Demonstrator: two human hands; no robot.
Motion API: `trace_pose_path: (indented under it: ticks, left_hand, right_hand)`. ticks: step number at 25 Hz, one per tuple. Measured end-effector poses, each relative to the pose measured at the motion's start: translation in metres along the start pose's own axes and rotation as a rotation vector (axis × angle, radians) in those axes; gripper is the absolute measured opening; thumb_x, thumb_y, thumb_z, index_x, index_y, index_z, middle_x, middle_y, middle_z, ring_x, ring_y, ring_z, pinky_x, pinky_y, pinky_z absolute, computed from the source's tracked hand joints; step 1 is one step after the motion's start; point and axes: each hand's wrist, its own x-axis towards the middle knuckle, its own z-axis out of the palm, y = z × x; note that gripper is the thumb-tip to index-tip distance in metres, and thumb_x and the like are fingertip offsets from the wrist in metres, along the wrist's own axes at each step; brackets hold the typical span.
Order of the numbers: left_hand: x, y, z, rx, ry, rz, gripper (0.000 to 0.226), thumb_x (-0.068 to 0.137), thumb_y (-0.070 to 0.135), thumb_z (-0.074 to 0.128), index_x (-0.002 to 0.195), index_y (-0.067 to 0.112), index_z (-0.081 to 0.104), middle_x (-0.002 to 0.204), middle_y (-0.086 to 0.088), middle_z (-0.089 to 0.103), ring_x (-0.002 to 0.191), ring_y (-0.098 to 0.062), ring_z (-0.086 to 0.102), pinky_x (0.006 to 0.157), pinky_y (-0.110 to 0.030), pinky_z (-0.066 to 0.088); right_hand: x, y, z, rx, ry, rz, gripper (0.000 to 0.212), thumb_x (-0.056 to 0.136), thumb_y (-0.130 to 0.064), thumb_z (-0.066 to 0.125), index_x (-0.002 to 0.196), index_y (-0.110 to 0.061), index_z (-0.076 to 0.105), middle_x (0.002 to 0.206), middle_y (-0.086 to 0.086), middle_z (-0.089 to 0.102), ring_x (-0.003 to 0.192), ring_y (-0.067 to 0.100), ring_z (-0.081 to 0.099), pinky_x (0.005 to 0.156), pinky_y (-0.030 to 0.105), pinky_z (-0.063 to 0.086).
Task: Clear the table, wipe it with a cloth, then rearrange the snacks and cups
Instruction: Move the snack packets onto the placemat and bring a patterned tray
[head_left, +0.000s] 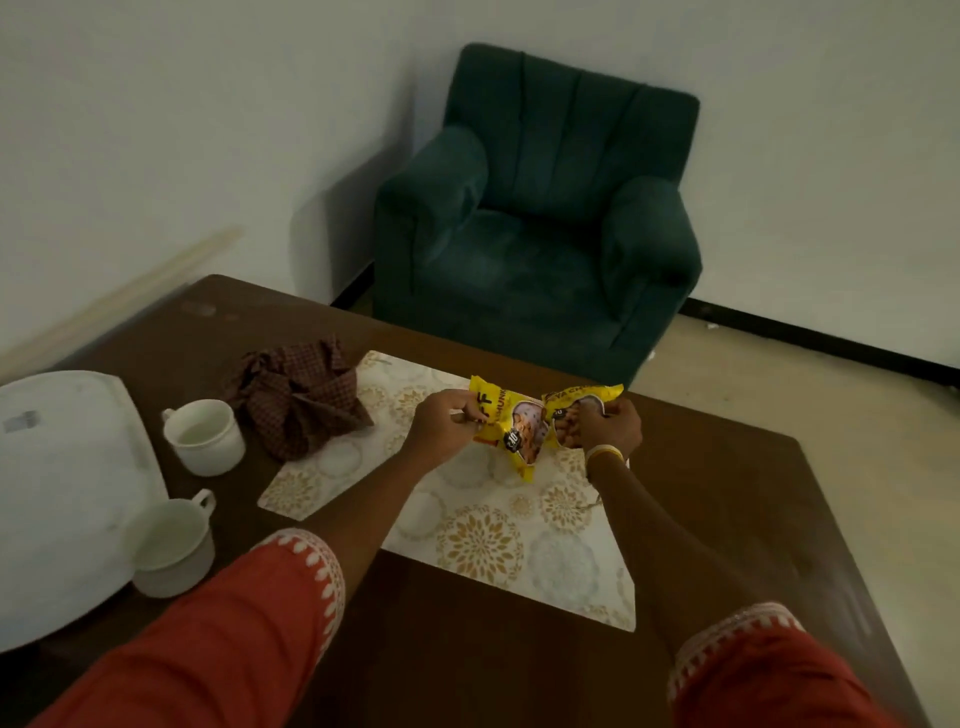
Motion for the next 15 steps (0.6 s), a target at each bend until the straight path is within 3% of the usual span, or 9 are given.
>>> trace_pose_path:
  ticks: [4,6,8,10,12,15]
  left_hand:
    - [-0.001,-0.009,-0.003,0.178,-0.302,-0.016,0.039,0.064,0.019,0.085,0.101,0.015,0.076,0.121,-0.011,0.065,0.114,-0.022,0.06,0.095,-0.036,0.05]
    - [-0.003,-0.003,-0.017,0.246,-0.327,-0.019,0.042,0.066,0.024,0.085,0.106,0.019,0.074,0.123,-0.006,0.065,0.115,-0.019,0.058,0.098,-0.033,0.046]
    - [-0.003,0.005,-0.036,0.261,-0.27,0.003,0.036,0.071,0.025,0.082,0.105,0.02,0.074,0.119,-0.004,0.067,0.114,-0.019,0.059,0.098,-0.032,0.046]
    - [-0.004,0.011,-0.063,0.285,-0.227,0.014,0.031,0.076,0.024,0.078,0.106,0.018,0.073,0.118,-0.004,0.068,0.113,-0.019,0.06,0.094,-0.028,0.047]
    - [-0.006,0.011,-0.089,0.284,-0.161,-0.004,0.029,0.08,0.02,0.075,0.108,0.013,0.072,0.119,-0.005,0.067,0.111,-0.018,0.06,0.088,-0.022,0.046]
    - [-0.019,-0.006,-0.144,0.337,0.021,-0.073,0.027,0.086,0.017,0.068,0.111,0.008,0.069,0.118,-0.009,0.066,0.109,-0.023,0.061,0.096,-0.026,0.047]
  right_hand:
    - [0.019,0.005,-0.02,-0.246,-0.087,0.088,0.033,0.08,-0.036,0.063,0.099,-0.008,0.064,0.097,0.009,0.061,0.093,0.03,0.06,0.074,0.034,0.046]
    - [0.016,-0.005,-0.018,-0.56,0.069,-0.055,0.044,0.075,-0.044,0.061,0.105,-0.012,0.059,0.108,0.012,0.055,0.103,0.033,0.053,0.09,0.043,0.044]
    - [0.005,-0.024,-0.003,-0.672,0.111,-0.305,0.042,0.074,-0.041,0.062,0.106,-0.014,0.056,0.11,0.012,0.053,0.105,0.032,0.05,0.097,0.046,0.04]
    - [-0.019,-0.048,0.027,-0.577,-0.048,-0.471,0.033,0.076,-0.032,0.061,0.104,-0.015,0.059,0.108,0.011,0.054,0.101,0.031,0.052,0.094,0.042,0.042]
    - [-0.051,-0.07,0.064,-0.444,-0.257,-0.525,0.022,0.08,-0.024,0.06,0.099,-0.013,0.063,0.104,0.01,0.057,0.094,0.03,0.057,0.085,0.037,0.047]
    - [-0.127,-0.099,0.126,-0.32,-0.548,-0.602,0.012,0.084,-0.018,0.061,0.091,-0.01,0.066,0.096,0.01,0.063,0.09,0.026,0.06,0.083,0.037,0.05]
